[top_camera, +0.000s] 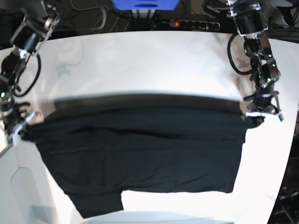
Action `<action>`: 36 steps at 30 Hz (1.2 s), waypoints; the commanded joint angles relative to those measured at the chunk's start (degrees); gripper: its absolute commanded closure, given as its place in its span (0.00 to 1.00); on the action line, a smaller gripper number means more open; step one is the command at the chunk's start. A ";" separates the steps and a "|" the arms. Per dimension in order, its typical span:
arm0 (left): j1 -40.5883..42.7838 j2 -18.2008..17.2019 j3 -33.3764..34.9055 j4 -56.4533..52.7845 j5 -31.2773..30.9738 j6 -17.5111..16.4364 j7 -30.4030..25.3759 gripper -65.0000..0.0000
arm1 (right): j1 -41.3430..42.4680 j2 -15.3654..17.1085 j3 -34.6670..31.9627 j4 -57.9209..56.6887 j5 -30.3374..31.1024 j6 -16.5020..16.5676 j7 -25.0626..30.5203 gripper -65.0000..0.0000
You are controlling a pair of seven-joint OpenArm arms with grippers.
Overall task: Fold the T-shirt properly
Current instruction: 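Pull the held shoulder edge back toward the arms, stretching the shirt flat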
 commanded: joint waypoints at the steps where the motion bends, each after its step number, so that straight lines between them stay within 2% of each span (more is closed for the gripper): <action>1: -2.18 -1.29 -0.29 1.52 0.19 0.21 -1.47 1.00 | 2.97 1.96 -0.54 0.06 -0.43 -0.38 0.78 1.00; 6: -8.86 -1.29 -0.38 1.61 0.19 0.12 5.56 1.00 | 12.03 3.54 -6.78 -4.95 -0.51 -0.73 0.34 1.00; 13: -10.27 -1.20 -0.38 1.61 0.19 0.21 6.53 1.00 | 14.93 3.45 -7.22 -5.39 -0.51 -0.82 -1.24 1.00; 17: -6.49 -1.20 -0.56 2.75 0.19 0.12 6.53 1.00 | 10.45 4.16 -6.96 -2.76 -0.51 -0.55 -2.74 1.00; 26: 5.03 1.79 -9.17 8.64 0.11 -0.14 6.61 1.00 | -6.17 3.98 -6.96 9.90 -0.51 -0.55 -3.70 1.00; 31: 10.22 2.93 -9.70 10.49 0.11 -0.14 6.61 1.00 | -12.85 3.98 -6.69 11.48 -0.51 -0.55 -3.70 1.00; 36: 15.49 3.02 -9.70 10.40 0.11 -0.14 6.61 1.00 | -19.53 1.96 -0.98 13.95 -0.43 -0.38 -3.26 1.00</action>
